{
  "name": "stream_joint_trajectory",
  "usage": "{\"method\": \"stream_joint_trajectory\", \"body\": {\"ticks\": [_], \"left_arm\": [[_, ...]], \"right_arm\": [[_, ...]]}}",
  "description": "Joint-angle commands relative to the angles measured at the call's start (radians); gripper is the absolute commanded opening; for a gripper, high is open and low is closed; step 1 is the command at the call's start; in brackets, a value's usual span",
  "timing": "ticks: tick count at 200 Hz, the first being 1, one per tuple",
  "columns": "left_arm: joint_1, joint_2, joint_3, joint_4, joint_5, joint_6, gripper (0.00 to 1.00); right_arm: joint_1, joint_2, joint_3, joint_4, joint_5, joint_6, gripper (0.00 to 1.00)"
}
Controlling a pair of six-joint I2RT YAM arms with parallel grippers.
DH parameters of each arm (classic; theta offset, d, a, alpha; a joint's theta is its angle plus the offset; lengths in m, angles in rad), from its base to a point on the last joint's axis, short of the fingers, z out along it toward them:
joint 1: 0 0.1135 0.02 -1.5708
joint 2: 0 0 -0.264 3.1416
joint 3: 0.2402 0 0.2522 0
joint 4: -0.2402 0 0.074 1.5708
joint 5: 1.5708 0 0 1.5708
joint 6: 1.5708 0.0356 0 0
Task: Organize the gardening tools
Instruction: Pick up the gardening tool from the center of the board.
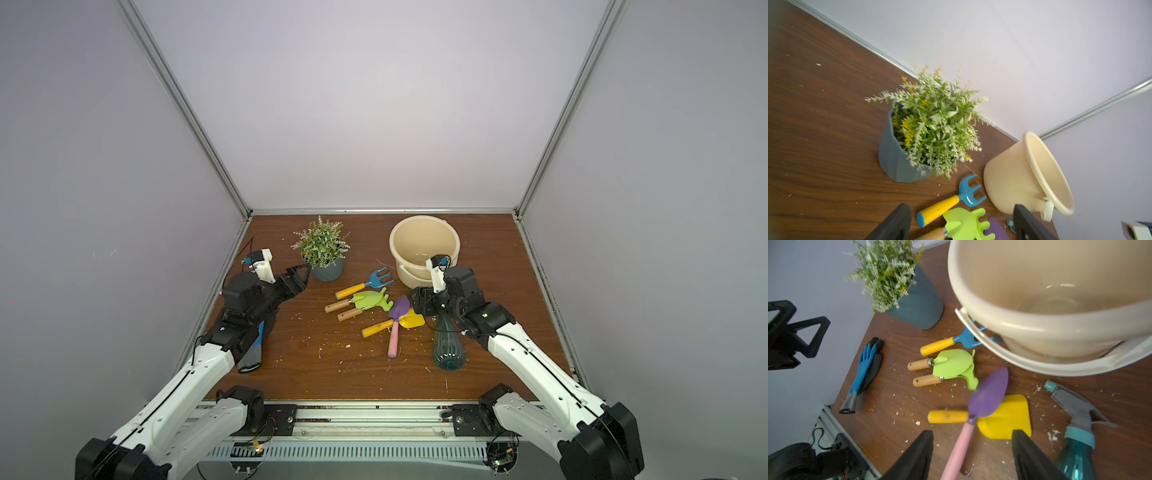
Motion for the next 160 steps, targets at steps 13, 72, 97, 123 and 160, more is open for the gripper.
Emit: {"method": "stream_joint_trajectory", "body": {"ticks": [13,72,97,123,160], "left_arm": [[-0.143,-0.002,-0.01,-0.121,-0.169,0.089,0.81],[-0.316,0.075,-0.02,-0.13,-0.284,0.103,0.74],[-0.331,0.086,-0.037,-0.107,-0.269,0.088,0.74],[-0.338,0.097,-0.046,-0.091,-0.255,0.089,0.74],[-0.345,0.116,-0.051,-0.095,-0.249,0.093,0.75]], "right_arm": [[0.082,0.076,0.001,-0.038,0.035,0.018,0.63],[0.202,0.216,-0.005,0.003,0.055,0.092,0.58],[0.21,0.26,-0.001,-0.018,0.09,0.113,0.56],[0.216,0.296,0.0,-0.012,0.092,0.137,0.55],[0.236,0.375,0.034,-0.015,0.094,0.156,0.52]]}}
